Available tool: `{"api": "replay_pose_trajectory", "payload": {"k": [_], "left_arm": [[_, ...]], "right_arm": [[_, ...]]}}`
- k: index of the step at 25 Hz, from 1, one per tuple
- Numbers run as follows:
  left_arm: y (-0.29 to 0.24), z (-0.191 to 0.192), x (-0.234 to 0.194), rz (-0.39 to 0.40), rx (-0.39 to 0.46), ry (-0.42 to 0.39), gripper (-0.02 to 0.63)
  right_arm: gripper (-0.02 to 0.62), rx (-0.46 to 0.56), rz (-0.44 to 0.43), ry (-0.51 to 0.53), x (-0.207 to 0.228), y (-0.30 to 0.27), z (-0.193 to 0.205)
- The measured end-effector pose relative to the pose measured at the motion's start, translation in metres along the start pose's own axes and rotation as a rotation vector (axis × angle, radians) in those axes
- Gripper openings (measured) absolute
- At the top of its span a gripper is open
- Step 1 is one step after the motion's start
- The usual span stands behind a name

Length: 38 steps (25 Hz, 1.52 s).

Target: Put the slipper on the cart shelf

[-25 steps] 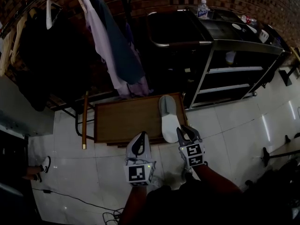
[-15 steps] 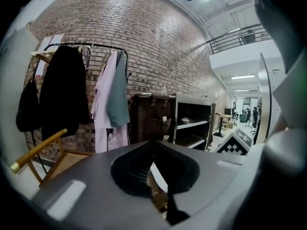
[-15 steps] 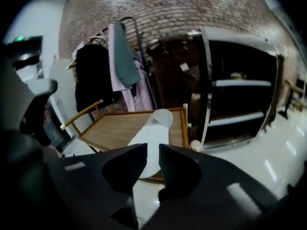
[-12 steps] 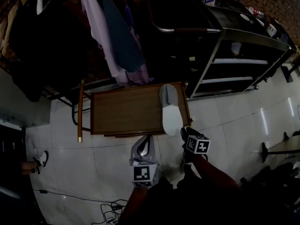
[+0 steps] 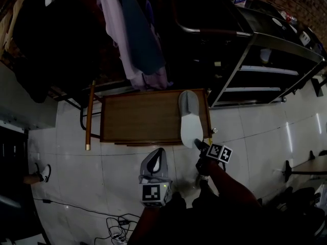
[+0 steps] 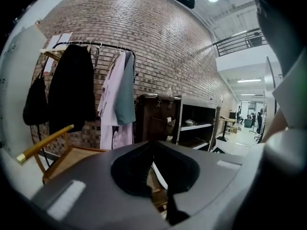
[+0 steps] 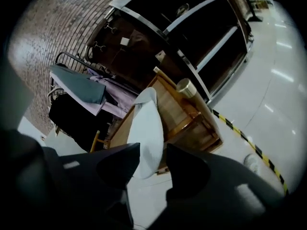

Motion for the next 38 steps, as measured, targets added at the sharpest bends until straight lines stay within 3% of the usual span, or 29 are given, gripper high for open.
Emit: {"api": "replay_pose_trajectory", "payload": {"k": [5, 10, 14, 18, 21, 27, 32, 38], "left_arm": [[0.004, 0.006, -0.002, -0.014, -0.012, -0.004, 0.017], [0.004, 0.003, 0.001, -0.018, -0.003, 0.003, 0.017], [0.003, 0.004, 0.002, -0.014, -0.001, -0.002, 0.017], [0.005, 0.002, 0.005, -0.004, 0.004, -0.012, 0.017], [0.006, -0.001, 0.008, 0.003, -0.004, -0.014, 0.017], [0.005, -0.015, 0.014, 0.043, 0.037, -0.016, 0.017], [0.002, -0.048, 0.018, 0.055, 0.151, -0.054, 0.017], [0.008, -0.091, 0.035, 0.110, 0.272, -0.071, 0.024]], "right_arm": [[0.115, -0.006, -0.033, -0.072, 0.001, -0.009, 0.004], [0.058, 0.011, -0.089, -0.046, -0.010, -0.007, -0.002], [0.038, 0.044, -0.107, 0.077, -0.031, 0.005, -0.010], [0.037, 0.113, -0.115, 0.275, -0.057, 0.030, -0.020], [0.037, 0.182, -0.112, 0.443, -0.082, 0.054, -0.033], [0.037, 0.382, -0.103, 0.672, -0.136, 0.107, -0.056], [0.037, 0.557, -0.054, 0.820, -0.176, 0.147, -0.086], [0.037, 0.676, -0.019, 0.893, -0.204, 0.174, -0.113]]}}
Point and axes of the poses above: the fingertips, and each gripper's own axes: y backward along the fingers, x to its right, z out of its underside, the point moved 5 cm from there along y, backward along the fingers, and after that the axes turned 11 degrees about y, right-handed, at the moved point
